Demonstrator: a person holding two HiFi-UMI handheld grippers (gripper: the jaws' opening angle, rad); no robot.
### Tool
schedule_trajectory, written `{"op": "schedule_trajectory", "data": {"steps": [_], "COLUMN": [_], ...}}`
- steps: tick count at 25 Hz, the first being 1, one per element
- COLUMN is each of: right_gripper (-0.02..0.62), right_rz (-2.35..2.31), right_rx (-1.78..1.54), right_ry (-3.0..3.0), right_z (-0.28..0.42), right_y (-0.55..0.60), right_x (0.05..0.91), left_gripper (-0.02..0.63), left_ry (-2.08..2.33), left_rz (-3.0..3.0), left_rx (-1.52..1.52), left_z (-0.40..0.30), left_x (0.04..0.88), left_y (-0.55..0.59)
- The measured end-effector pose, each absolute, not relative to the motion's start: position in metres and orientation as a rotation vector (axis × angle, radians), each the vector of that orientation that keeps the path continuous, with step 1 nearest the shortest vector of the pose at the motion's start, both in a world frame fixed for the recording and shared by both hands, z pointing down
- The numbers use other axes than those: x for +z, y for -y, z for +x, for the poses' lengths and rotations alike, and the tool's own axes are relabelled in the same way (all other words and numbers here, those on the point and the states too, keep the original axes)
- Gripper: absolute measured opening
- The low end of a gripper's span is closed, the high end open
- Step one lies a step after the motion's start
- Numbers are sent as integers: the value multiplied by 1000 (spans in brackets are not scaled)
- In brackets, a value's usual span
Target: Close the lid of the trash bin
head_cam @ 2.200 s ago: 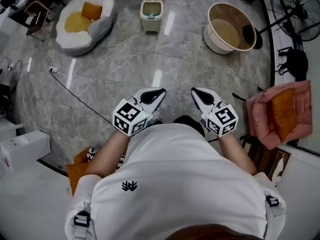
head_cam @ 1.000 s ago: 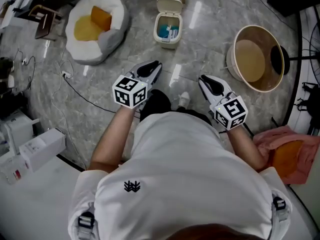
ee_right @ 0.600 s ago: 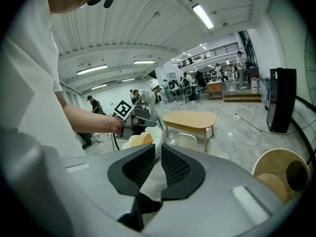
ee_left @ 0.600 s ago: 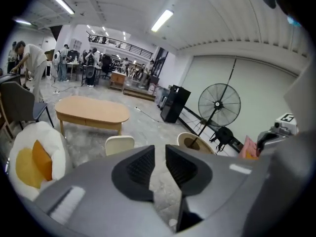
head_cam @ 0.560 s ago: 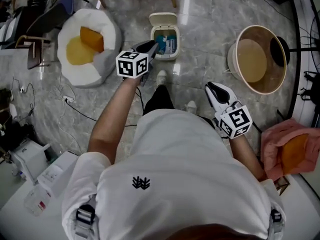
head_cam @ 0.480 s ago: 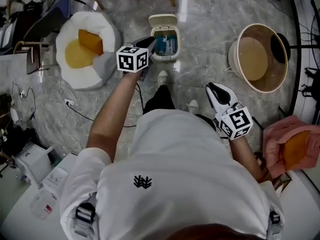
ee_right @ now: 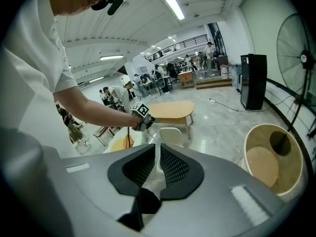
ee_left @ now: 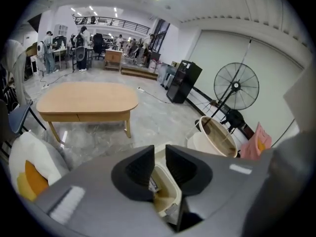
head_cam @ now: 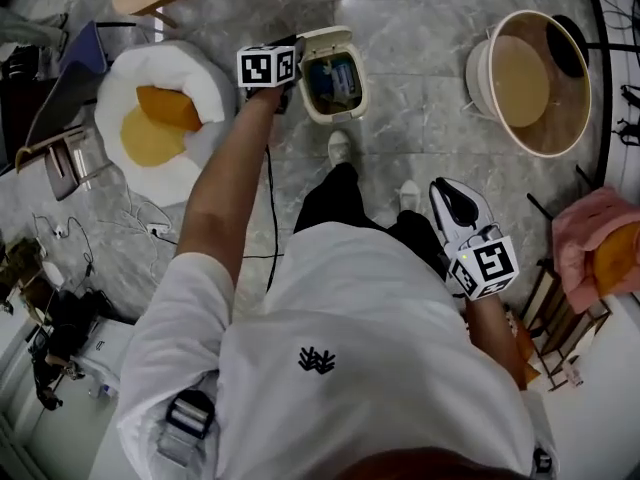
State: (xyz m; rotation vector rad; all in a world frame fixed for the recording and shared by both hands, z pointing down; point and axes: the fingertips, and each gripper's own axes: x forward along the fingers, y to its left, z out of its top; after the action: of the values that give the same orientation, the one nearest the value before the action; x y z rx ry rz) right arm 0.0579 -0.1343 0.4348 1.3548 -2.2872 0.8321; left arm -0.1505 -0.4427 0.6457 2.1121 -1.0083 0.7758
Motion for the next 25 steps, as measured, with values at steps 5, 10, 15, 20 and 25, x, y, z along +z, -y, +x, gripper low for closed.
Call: {"op": "schedule_trajectory", "data": {"steps": [5,10,15,20,25], "right_gripper": [25,25,25,25,25], "right_rz": [1411,1420,1423,1415,1387], "right_rx": [905,956,976,979,978], "right_ry": [2191,2135,2125,2140,2159], "right_z": [57,53,47,45,38], "right_y": [139,141,144,139,133], "right_x": [450,459,462,462,462], "left_gripper": [101,101,101,103,103], "left_ry": [995,952,905,888,879], "left_rz": [2049,1990,1984,1974,1953], "left_rx": [840,920,958,954,949], "left_z": [-159,-164,-163,-162,-161], "left_x": [695,734,742,742,745], "left_y": [488,501,497,477,448]}}
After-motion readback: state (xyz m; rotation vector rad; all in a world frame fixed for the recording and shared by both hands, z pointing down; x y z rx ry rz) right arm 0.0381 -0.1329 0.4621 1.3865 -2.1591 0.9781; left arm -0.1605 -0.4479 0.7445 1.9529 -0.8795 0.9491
